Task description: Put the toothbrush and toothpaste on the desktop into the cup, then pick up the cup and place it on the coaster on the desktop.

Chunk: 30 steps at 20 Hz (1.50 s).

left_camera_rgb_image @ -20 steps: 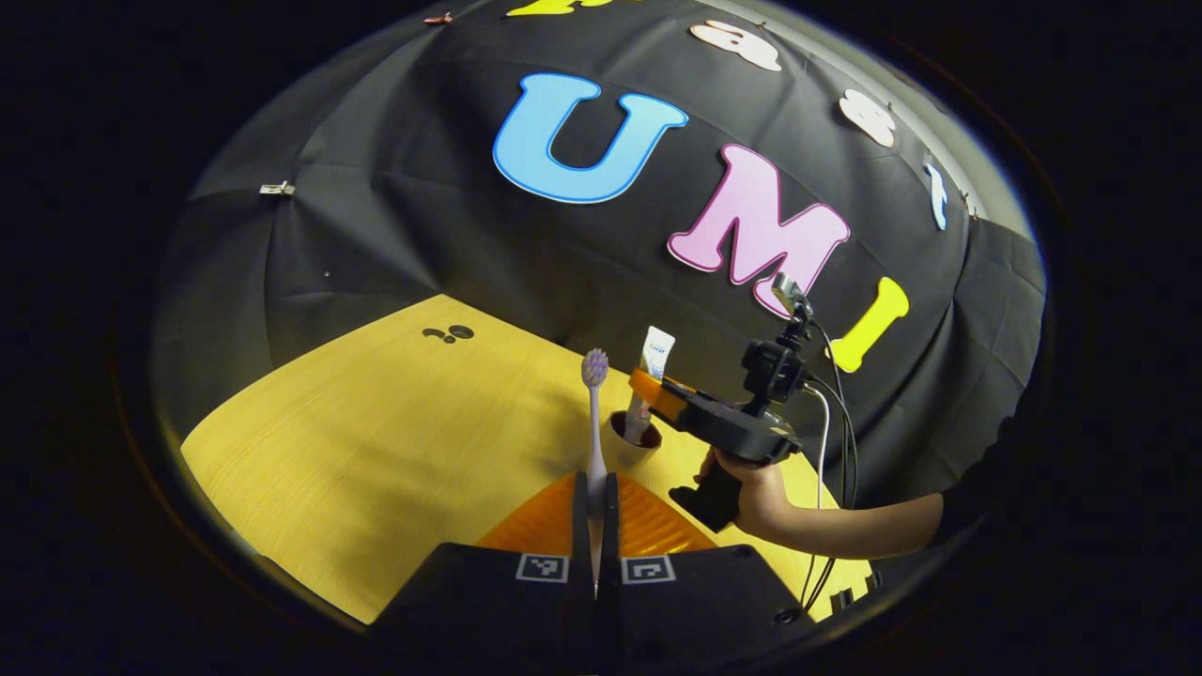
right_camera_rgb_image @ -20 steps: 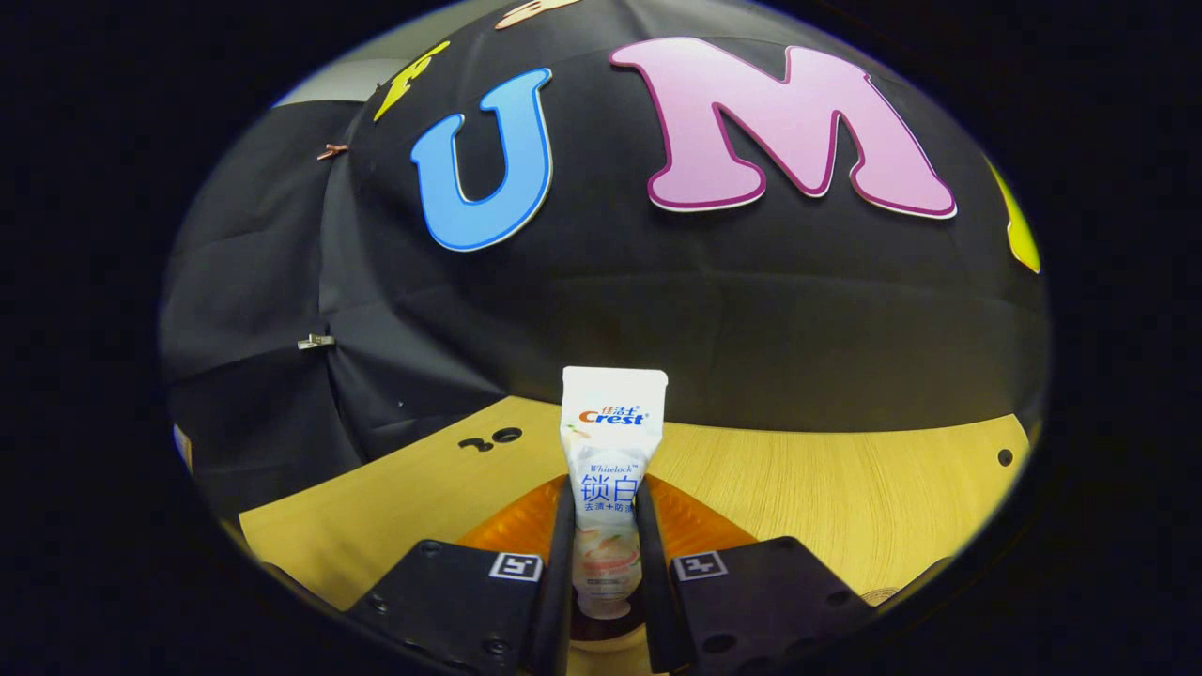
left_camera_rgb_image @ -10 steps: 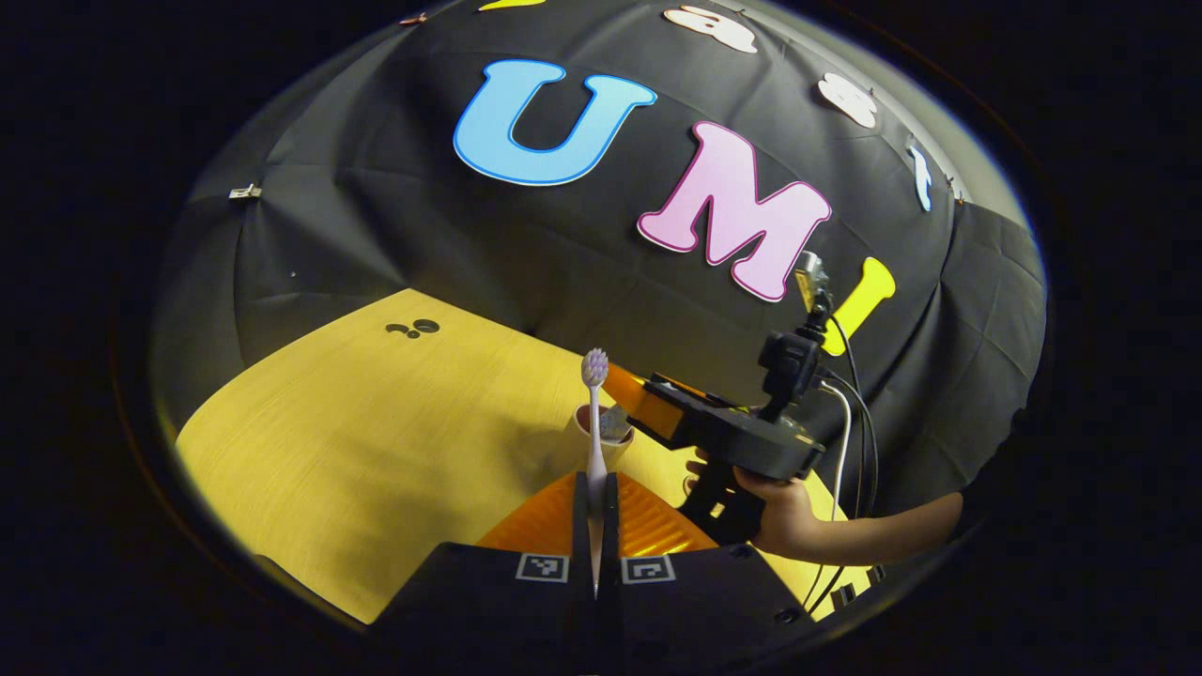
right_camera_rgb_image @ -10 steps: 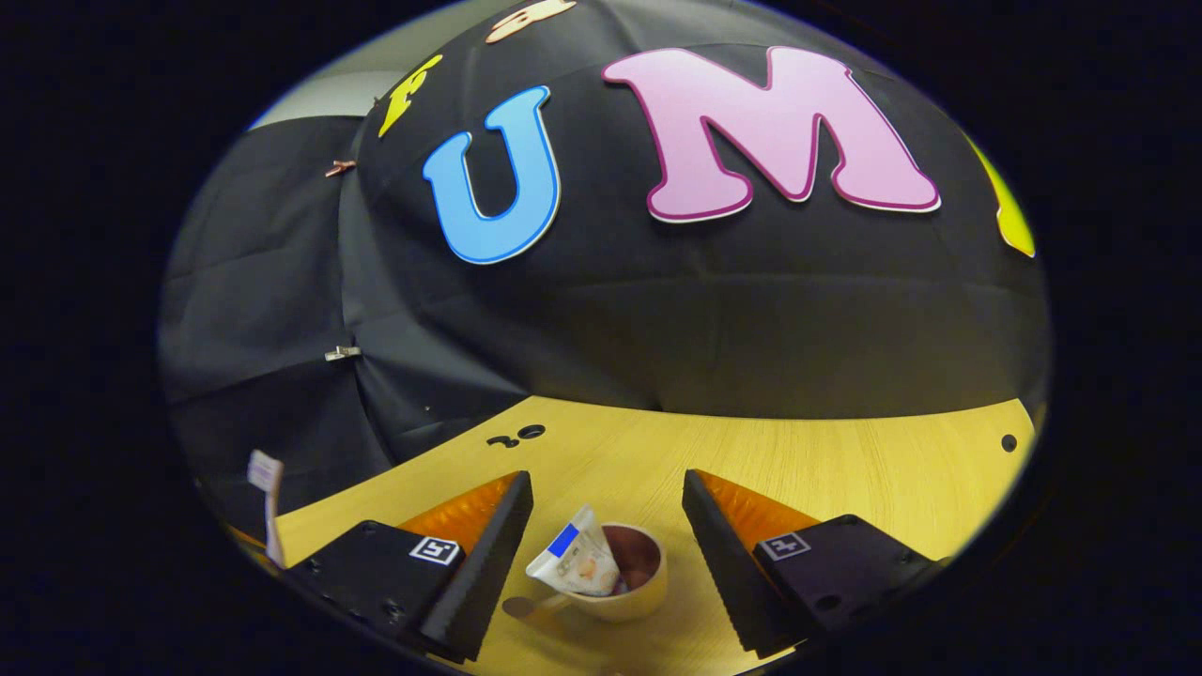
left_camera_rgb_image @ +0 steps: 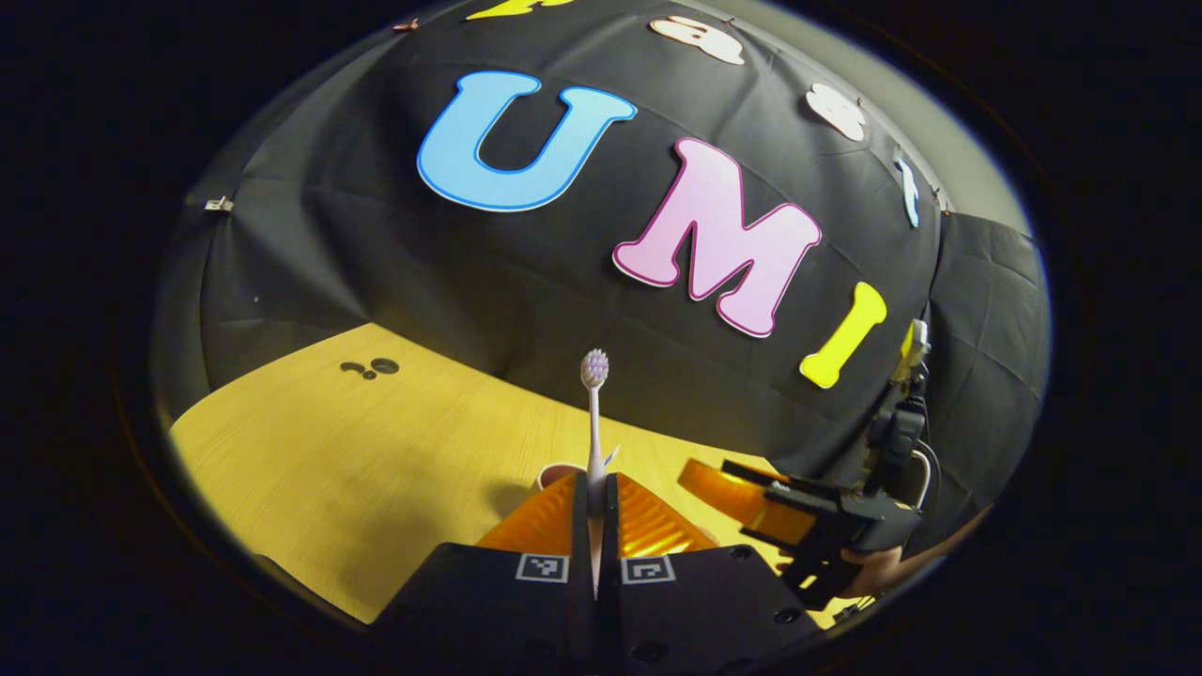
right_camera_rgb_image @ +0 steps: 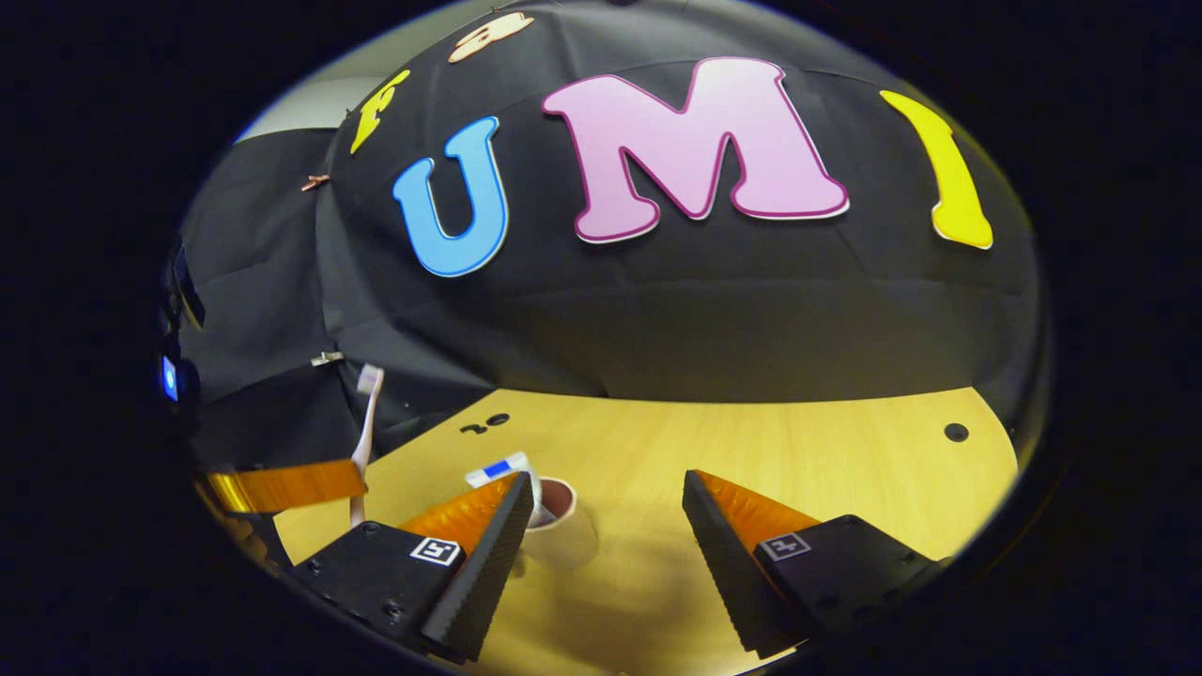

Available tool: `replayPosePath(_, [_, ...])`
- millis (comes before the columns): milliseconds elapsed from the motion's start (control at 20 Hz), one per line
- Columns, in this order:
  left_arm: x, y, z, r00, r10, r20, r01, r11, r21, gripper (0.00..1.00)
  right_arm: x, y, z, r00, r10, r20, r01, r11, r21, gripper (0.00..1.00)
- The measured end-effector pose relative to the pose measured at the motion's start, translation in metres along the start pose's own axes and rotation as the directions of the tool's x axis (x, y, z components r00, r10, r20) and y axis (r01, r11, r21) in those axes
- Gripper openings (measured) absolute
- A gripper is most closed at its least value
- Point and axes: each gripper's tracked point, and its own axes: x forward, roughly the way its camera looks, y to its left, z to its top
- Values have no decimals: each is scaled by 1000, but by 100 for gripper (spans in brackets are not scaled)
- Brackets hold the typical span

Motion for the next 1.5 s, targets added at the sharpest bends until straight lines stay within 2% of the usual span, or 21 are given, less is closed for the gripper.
replayPosePath(250, [44,-6,8,997,-40,65,38,999,38,6,-19,-16,-18,999,-29,-39,30,1000,7,98])
replayPosePath(600, [88,2,15,990,-50,128,38,995,93,6,-31,-28,-41,995,-50,-88,51,999,16,98])
replayPosePath(950, [110,5,14,977,-58,206,28,989,146,6,-35,-39,-65,989,-73,-128,80,996,49,98])
replayPosePath(1200, [120,6,2,966,-43,255,-16,974,225,7,-35,-44,-82,984,-85,-159,96,994,61,98])
replayPosePath(1450, [116,9,1,962,-47,268,-22,968,251,13,-35,-47,-88,982,-93,-166,104,993,62,98])
replayPosePath(1500, [115,10,2,963,-49,267,-20,968,251,18,-35,-47,-90,981,-94,-171,106,992,65,98])
